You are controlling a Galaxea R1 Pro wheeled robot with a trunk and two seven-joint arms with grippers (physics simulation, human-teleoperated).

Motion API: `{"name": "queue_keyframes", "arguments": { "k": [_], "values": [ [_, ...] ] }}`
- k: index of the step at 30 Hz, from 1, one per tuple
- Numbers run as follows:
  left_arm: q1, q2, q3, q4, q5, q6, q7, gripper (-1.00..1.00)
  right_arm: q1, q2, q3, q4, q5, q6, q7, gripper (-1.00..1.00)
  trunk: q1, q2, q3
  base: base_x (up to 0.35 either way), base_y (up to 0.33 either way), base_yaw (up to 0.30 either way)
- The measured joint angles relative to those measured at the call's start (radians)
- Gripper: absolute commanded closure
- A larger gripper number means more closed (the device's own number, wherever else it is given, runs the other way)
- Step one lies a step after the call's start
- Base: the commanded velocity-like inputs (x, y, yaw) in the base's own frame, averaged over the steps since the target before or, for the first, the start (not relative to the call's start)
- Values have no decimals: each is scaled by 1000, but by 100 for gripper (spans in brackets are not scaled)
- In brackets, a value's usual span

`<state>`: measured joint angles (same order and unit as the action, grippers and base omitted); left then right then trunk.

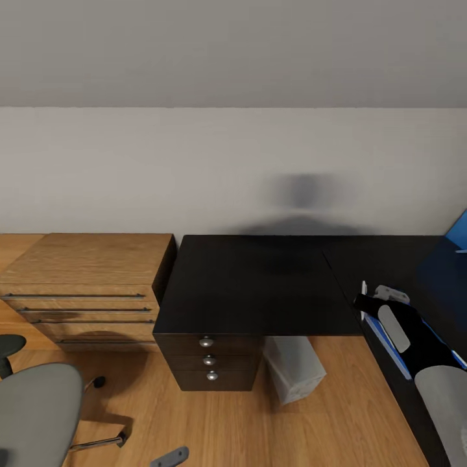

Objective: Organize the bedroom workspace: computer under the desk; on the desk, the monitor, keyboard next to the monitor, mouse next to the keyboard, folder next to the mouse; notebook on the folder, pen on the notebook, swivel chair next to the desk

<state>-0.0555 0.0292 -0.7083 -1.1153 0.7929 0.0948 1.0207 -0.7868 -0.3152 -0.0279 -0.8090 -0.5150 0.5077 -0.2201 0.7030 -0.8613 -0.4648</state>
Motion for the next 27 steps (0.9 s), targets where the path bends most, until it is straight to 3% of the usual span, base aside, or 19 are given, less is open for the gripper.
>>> {"name": "queue_keyframes", "arguments": {
  "k": [10, 15, 27],
  "values": [
    [0, -1, -4, 17, 0, 0, -1, -100, -4, -11, 0, 31, 23, 0, -4, 100, 0, 0, 0, 0, 0, 0],
    [0, -2, -7, 18, 0, 0, -1, -100, -4, -14, 0, 56, 83, -1, -11, 100, 0, 0, 0, 0, 0, 0],
    [0, -3, -13, 19, -2, -3, -2, -100, -5, -20, -2, 59, 101, 0, -24, 100, 0, 0, 0, 0, -71, 0]
  ]
}}
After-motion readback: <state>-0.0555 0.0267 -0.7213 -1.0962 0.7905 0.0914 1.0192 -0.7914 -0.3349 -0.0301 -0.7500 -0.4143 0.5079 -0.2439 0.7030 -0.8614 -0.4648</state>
